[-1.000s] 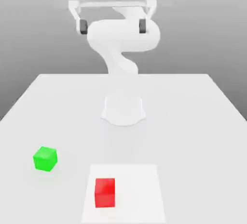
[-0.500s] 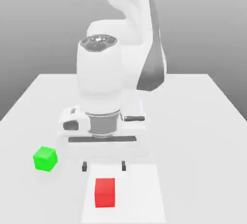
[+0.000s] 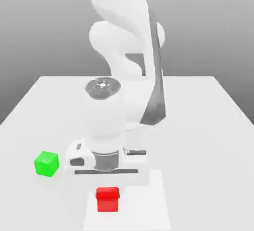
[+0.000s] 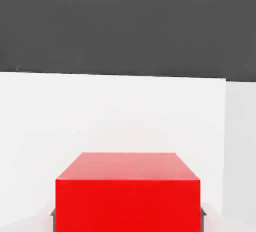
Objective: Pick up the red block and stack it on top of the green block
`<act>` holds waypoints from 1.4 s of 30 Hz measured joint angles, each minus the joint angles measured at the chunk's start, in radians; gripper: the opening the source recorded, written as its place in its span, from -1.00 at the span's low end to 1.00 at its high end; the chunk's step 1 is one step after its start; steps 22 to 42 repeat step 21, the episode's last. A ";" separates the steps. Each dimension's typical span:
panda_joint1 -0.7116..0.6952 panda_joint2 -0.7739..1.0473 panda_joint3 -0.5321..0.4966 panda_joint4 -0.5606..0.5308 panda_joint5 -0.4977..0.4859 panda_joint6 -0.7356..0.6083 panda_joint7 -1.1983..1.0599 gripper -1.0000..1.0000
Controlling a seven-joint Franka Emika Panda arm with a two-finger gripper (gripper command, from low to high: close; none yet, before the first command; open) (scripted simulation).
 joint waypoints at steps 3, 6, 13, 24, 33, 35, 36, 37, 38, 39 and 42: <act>-0.037 -0.098 -0.046 -0.033 -0.034 -0.063 -0.001 -1.00; -0.191 -0.183 -0.112 -0.087 -0.080 -0.091 -0.026 -1.00; -0.368 -0.293 -0.231 -0.195 -0.107 -0.093 -0.127 -1.00; -0.375 -0.106 -0.197 -0.192 0.055 0.082 -0.246 1.00; -0.375 -0.106 -0.197 -0.192 0.055 0.082 -0.246 1.00; -0.375 -0.106 -0.197 -0.192 0.055 0.082 -0.246 1.00; -0.375 -0.106 -0.197 -0.192 0.055 0.082 -0.246 1.00; -0.375 -0.106 -0.197 -0.192 0.055 0.082 -0.246 1.00; -0.375 -0.106 -0.197 -0.192 0.055 0.082 -0.246 1.00; -0.375 -0.106 -0.197 -0.192 0.055 0.082 -0.246 1.00; -0.375 -0.106 -0.197 -0.192 0.055 0.082 -0.246 1.00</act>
